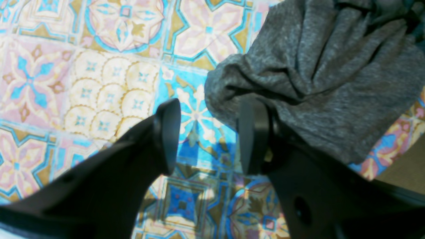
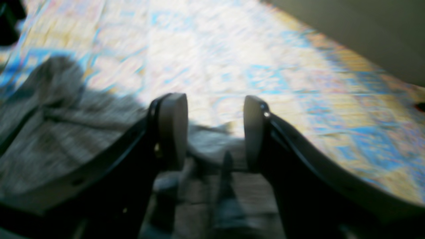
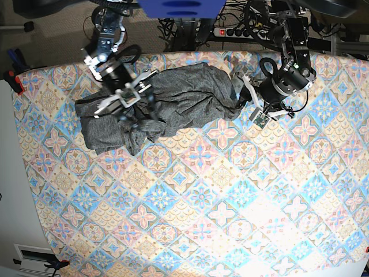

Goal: Layout the t-shirt on the table in an organized manner, then fold the t-shirt properly
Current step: 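Move the right gripper toward the left gripper and grasp the shirt fabric, then release the shirt end with the left gripper and lift it away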

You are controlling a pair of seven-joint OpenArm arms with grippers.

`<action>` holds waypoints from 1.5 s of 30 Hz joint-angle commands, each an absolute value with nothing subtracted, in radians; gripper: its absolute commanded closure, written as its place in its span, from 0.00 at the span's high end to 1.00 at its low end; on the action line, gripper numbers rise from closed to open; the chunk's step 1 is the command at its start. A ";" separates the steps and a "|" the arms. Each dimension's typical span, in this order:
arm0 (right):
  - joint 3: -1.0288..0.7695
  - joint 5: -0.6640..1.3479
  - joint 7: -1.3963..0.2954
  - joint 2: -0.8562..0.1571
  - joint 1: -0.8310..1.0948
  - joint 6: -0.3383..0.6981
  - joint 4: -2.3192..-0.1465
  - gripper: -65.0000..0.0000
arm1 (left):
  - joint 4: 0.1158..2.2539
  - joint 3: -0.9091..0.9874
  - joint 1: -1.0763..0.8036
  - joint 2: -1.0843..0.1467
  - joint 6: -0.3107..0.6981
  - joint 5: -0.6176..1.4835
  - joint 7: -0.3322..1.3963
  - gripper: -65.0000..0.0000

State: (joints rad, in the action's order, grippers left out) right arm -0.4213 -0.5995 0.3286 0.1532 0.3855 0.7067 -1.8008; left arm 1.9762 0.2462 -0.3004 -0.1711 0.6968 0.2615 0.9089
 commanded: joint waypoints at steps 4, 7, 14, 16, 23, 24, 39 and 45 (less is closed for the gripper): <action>-0.476 -0.501 0.361 0.151 0.378 0.698 -1.844 0.24 | 1.989 0.248 -0.298 -0.174 0.698 0.277 0.891 0.43; -0.506 -0.496 0.357 0.151 0.375 0.698 -1.834 0.04 | 1.989 0.248 -0.298 -0.174 0.698 0.277 0.891 0.43; -0.607 -0.496 0.355 0.148 0.206 0.698 -1.732 0.00 | 1.989 0.248 -0.298 -0.174 0.698 0.277 0.891 0.43; -0.630 -0.496 0.355 0.148 0.185 0.698 -1.692 0.00 | 1.989 0.248 -0.300 -0.174 0.698 0.277 0.891 0.43; -0.634 -0.496 0.355 0.147 0.166 0.698 -1.544 0.00 | 1.989 0.248 -0.302 -0.174 0.698 0.277 0.891 0.43; -0.634 -0.496 0.355 0.147 0.166 0.698 -1.520 0.00 | 1.989 0.248 -0.302 -0.174 0.698 0.277 0.891 0.43; -0.619 -0.591 0.360 0.148 0.174 0.698 -1.442 0.00 | 1.989 0.246 -0.302 -0.142 0.698 0.277 0.892 0.43; -0.461 -0.596 0.355 0.148 0.271 0.698 -1.517 0.00 | 1.989 0.246 -0.302 -0.125 0.698 0.277 0.892 0.43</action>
